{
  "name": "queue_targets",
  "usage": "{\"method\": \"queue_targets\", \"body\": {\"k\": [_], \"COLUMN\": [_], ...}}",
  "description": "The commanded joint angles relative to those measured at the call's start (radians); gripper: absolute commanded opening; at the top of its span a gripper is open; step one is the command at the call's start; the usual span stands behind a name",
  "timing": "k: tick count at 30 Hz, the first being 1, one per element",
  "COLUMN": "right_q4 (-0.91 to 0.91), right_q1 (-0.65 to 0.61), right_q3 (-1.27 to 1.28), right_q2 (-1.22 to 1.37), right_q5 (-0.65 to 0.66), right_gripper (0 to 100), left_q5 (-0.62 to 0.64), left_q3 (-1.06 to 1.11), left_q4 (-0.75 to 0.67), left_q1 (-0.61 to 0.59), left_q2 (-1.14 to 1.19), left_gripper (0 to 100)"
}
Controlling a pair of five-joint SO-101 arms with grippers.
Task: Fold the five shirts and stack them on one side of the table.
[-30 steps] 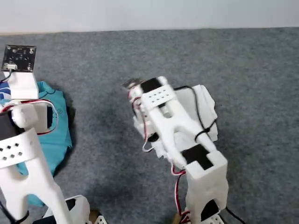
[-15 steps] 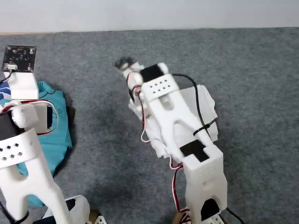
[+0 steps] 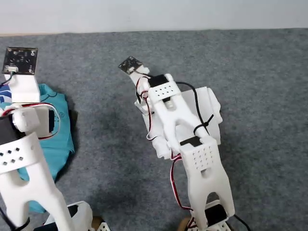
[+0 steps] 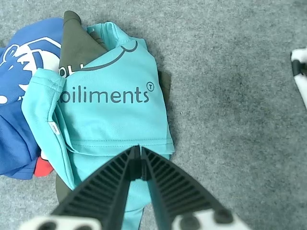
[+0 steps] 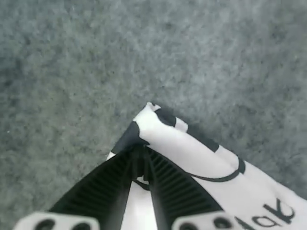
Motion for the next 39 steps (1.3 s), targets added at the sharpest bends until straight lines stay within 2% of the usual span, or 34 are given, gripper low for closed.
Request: {"method": "queue_targets", "body": {"k": [1,9,13,17,23,27,30,39], "right_q4": [0.068,0.478,0.615,0.613,0.613,0.613,0.598,0.510], "right_q1": [-0.013,-0.027,0.002,0.099,0.243,0.309,0.334,0.432], "right_q3": [-0.130,-0.307,-0.315,-0.310,-0.275,-0.216,-0.203,-0.209], "right_q2": [-0.033,-0.111,-0.124,-0.162,-0.188,-0.183,-0.174,-0.018], "right_q5": [0.011,-0.005,-0.101,-0.199,-0.206,-0.233,-0.292,-0.298], "right_gripper": [0.9,0.9,0.9,0.9,3.2,22.9,32.4,32.5], "left_q5": [-0.008,-0.008,-0.005,-0.003,-0.008,-0.005,-0.003,-0.008], "left_q3": [-0.002,-0.002,-0.002,-0.002,0.084,0.191,0.226,0.226], "left_q4": [0.017,0.017,0.018,0.020,0.020,0.020,0.020,0.018], "left_q1": [-0.002,0.002,-0.002,-0.003,-0.003,-0.003,-0.003,-0.003], "left_q2": [-0.020,-0.020,-0.021,-0.021,-0.021,-0.021,-0.017,-0.014], "left_gripper": [1,1,1,1,3,14,15,15]}}
